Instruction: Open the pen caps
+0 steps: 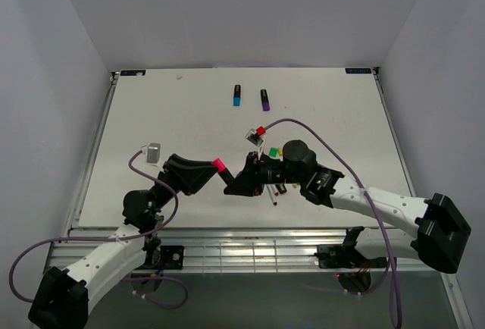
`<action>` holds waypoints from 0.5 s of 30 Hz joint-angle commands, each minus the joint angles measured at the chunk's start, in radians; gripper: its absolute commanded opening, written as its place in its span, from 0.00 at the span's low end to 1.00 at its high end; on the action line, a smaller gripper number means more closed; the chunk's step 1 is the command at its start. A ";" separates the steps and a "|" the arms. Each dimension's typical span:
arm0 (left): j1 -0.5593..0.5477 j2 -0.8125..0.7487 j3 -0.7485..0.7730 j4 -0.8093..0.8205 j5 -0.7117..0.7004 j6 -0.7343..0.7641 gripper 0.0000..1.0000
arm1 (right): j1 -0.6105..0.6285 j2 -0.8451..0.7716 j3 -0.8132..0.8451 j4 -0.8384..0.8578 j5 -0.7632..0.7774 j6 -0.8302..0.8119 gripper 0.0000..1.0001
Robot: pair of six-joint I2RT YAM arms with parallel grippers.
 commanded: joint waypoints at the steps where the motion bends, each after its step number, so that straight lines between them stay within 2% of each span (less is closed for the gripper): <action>1: 0.000 0.020 0.001 0.091 -0.031 -0.035 0.48 | 0.000 0.014 -0.015 0.061 -0.027 0.015 0.08; 9: 0.000 0.060 0.016 0.133 -0.018 -0.047 0.52 | 0.000 0.037 -0.005 0.079 -0.042 0.018 0.08; 15: 0.000 0.063 0.011 0.136 -0.015 -0.055 0.47 | -0.002 0.039 -0.008 0.094 -0.039 0.022 0.08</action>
